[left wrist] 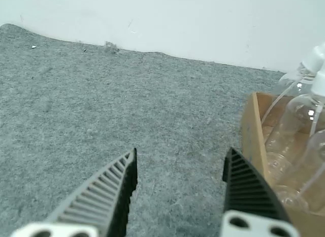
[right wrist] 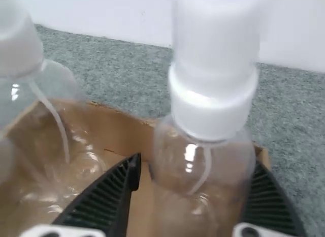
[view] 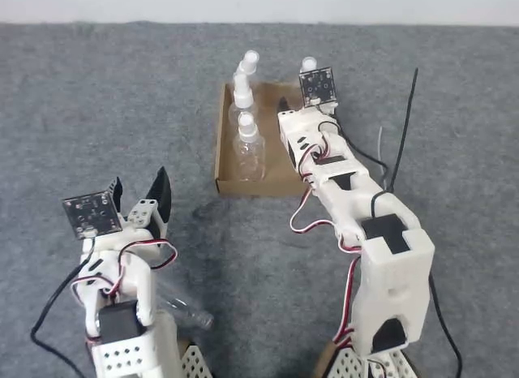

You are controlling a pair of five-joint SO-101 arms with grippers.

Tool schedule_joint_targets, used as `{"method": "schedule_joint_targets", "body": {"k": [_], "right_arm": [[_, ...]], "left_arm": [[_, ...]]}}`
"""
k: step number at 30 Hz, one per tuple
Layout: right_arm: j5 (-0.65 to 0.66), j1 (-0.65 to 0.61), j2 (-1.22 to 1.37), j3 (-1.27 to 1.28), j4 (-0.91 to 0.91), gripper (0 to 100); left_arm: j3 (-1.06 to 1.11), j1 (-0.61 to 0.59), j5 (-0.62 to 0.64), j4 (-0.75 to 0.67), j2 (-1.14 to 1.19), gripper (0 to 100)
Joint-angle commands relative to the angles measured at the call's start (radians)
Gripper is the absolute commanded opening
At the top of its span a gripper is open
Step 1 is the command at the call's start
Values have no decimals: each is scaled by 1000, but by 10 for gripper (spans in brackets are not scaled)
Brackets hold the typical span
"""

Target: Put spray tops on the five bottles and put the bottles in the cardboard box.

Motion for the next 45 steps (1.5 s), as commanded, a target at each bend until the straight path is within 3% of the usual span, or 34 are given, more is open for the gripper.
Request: {"method": "schedule_joint_targets", "body": {"k": [1, 45], "right_arm": [[11, 13, -74, 28, 24, 367], [9, 18, -239, 147, 19, 396]], "left_arm": [[-10, -5, -8, -32, 2, 257], [-8, -6, -9, -32, 2, 257]]}}
